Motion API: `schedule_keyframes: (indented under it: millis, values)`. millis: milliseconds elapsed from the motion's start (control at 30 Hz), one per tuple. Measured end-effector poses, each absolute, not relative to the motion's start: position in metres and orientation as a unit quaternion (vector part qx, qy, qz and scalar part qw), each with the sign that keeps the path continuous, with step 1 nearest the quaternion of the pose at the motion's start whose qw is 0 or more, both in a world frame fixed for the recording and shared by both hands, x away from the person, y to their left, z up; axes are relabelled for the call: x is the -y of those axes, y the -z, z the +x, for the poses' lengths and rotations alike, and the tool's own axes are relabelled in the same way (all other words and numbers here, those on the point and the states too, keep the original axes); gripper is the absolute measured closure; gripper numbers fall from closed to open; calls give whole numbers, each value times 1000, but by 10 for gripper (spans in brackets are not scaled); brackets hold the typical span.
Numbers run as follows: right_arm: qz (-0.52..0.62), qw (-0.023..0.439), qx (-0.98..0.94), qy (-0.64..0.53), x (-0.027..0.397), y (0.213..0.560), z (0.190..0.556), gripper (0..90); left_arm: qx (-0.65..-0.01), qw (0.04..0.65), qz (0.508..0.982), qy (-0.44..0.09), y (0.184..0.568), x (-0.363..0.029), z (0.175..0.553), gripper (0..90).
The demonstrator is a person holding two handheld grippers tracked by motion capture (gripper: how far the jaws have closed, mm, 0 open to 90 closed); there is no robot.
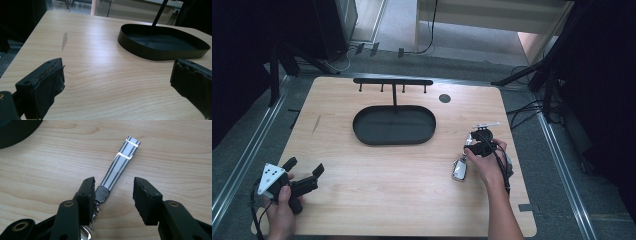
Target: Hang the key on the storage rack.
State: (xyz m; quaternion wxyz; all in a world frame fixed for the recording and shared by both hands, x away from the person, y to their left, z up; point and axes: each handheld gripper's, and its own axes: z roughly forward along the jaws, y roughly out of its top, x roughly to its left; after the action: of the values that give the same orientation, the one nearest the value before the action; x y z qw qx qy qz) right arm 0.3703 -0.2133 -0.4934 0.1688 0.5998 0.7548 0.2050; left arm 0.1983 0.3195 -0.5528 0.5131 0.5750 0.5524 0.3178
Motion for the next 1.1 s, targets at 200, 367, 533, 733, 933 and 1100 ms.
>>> schedule_keyframes:
  millis: [200,367,533,733,933,1100]
  values:
    - [631,150,-738,-186,204,501,378,578,-552,513,575,-318,553,-319,199,0]
    - [664,110,-716,-182,205,506,383,669,-552,514,576,-316,553,-320,199,0]
    - [676,99,-706,-187,204,509,386,707,-551,514,575,-317,553,-320,199,0]
    - [677,103,-705,-185,202,511,387,720,-553,515,574,-315,553,-320,199,0]
    - [661,130,-716,-186,200,513,383,752,-554,516,573,-314,553,-320,199,0]
    - [640,166,-723,-200,196,518,378,755,-554,516,572,-314,553,-320,199,0]
